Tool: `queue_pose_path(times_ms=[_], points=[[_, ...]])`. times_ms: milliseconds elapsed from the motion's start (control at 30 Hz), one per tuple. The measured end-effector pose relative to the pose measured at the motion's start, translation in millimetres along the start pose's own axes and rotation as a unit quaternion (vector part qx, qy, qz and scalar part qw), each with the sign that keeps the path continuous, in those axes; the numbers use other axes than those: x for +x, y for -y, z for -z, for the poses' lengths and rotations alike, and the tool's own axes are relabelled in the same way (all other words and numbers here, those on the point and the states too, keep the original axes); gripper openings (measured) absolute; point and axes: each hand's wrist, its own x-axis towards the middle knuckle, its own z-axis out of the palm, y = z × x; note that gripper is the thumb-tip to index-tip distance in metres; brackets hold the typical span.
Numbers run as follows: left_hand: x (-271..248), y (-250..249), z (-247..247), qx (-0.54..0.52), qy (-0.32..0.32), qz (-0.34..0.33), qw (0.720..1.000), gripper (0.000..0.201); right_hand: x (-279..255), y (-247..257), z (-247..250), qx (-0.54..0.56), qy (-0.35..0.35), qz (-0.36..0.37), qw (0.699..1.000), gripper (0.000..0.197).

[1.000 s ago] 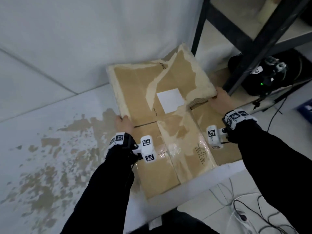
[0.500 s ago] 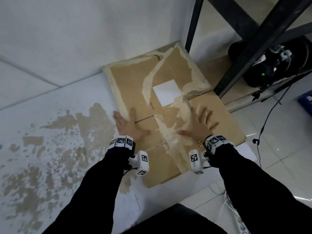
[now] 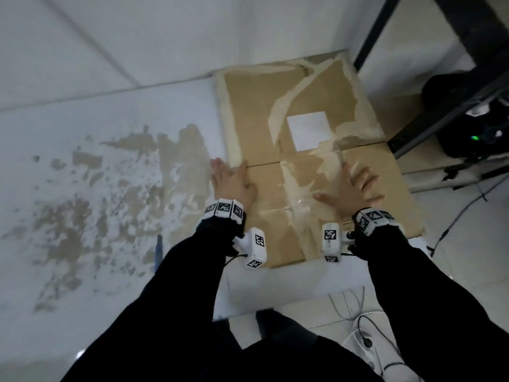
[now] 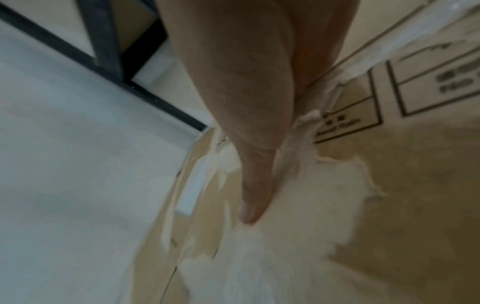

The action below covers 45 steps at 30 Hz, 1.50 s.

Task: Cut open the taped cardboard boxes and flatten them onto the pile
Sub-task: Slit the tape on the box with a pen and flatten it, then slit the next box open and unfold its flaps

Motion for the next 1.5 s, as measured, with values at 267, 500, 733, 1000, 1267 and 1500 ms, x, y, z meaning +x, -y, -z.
queue_pose_path(times_ms=[267, 500, 733, 1000, 1267, 1500], points=[[-171.2, 127.1, -12.1, -0.38, -0.11, 0.087, 0.914, 0.013, -88.2, 56.1, -63.9, 0.147, -0.113, 0.298, 0.936, 0.018], [-322.9, 274.2, -79.2, -0.455, -0.054, 0.338, 0.822, 0.021, -238.7, 142.7, -136.2, 0.135, 0.486, 0.351, 0.789, 0.016], [-425.8, 369.8, -158.7, -0.539, -0.095, 0.518, 0.657, 0.019, -317.7, 198.1, -271.3, -0.175, 0.597, 0.348, 0.701, 0.013], [-502.9, 492.1, -167.4, -0.604, -0.069, 0.625, 0.489, 0.02, -379.9, 305.6, -409.9, -0.174, 0.498, 0.263, 0.808, 0.012], [-511.6, 640.5, -56.4, -0.597, -0.163, 0.565, 0.545, 0.015, -448.9, 385.0, -510.8, -0.212, 0.439, 0.192, 0.852, 0.016], [-492.2, 772.2, 37.4, -0.641, -0.176, 0.528, 0.528, 0.018, -538.0, 494.0, -604.1, -0.259, 0.501, 0.192, 0.803, 0.021]])
